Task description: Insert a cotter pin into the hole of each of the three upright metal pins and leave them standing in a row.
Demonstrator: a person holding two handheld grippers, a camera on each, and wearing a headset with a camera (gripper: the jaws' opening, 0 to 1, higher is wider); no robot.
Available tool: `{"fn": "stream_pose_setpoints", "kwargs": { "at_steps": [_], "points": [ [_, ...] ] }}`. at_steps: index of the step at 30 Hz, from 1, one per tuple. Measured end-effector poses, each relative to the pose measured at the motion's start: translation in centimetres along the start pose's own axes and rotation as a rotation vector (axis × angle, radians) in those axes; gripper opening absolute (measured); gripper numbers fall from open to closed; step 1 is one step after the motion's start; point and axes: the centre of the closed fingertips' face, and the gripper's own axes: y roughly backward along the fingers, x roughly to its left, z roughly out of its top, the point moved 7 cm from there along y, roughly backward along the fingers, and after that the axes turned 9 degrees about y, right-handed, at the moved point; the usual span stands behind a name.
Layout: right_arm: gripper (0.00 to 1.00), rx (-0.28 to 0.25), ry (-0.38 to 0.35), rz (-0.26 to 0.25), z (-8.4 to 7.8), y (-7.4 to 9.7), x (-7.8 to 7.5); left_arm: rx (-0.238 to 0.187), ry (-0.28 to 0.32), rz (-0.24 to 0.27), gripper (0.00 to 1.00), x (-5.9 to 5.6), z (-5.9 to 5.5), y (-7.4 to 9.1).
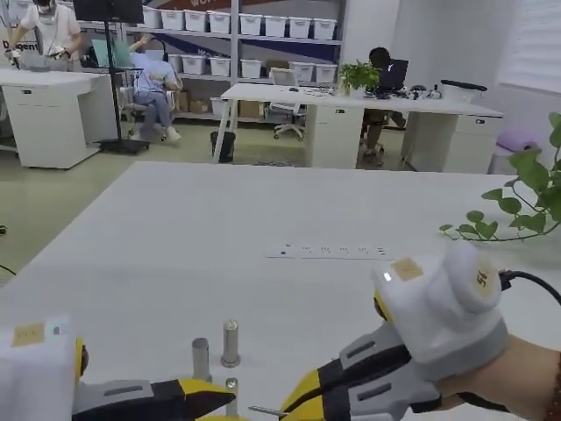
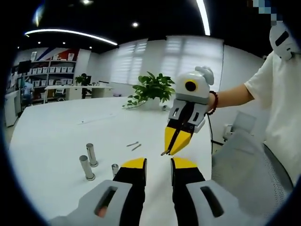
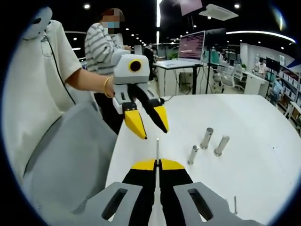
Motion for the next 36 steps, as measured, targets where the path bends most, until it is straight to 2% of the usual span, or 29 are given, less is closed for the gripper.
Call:
{"fn": "stream_pose_setpoints", "kwargs": {
  "at_steps": [8,9,13,15,21,29,36],
  "points": [
    [0.02,0.085,0.006,-0.059,-1.2,-0.4,-2.0,0.027,-0.017,0.159,0.19,2.3,-1.3,-0.4],
    [0.02,0.095,0.022,-0.057,-1.3,-0.5,-2.1,0.026,-0.015,0.160,0.20,2.4,-1.4,-0.5],
    [0.02,0.158,0.062,-0.081,-1.8,-0.9,-2.8,0.029,-0.015,0.220,0.24,3.5,-2.0,-0.8],
    [0.02,0.171,0.062,-0.082,-2.0,-1.2,-3.1,0.037,-0.025,0.247,0.26,4.1,-2.2,-1.0],
    [0.02,0.190,0.047,-0.081,-2.6,-1.8,-4.0,0.035,-0.014,0.289,0.24,5.4,-2.6,-1.7],
    [0.02,0.200,0.029,-0.081,-3.1,-2.6,-5.2,0.035,0.012,0.321,0.22,6.6,-3.3,-3.2],
    [0.02,0.204,0.015,-0.077,-3.6,-3.4,-5.9,0.052,0.015,0.321,0.21,7.3,-3.8,-3.9]
  ]
}}
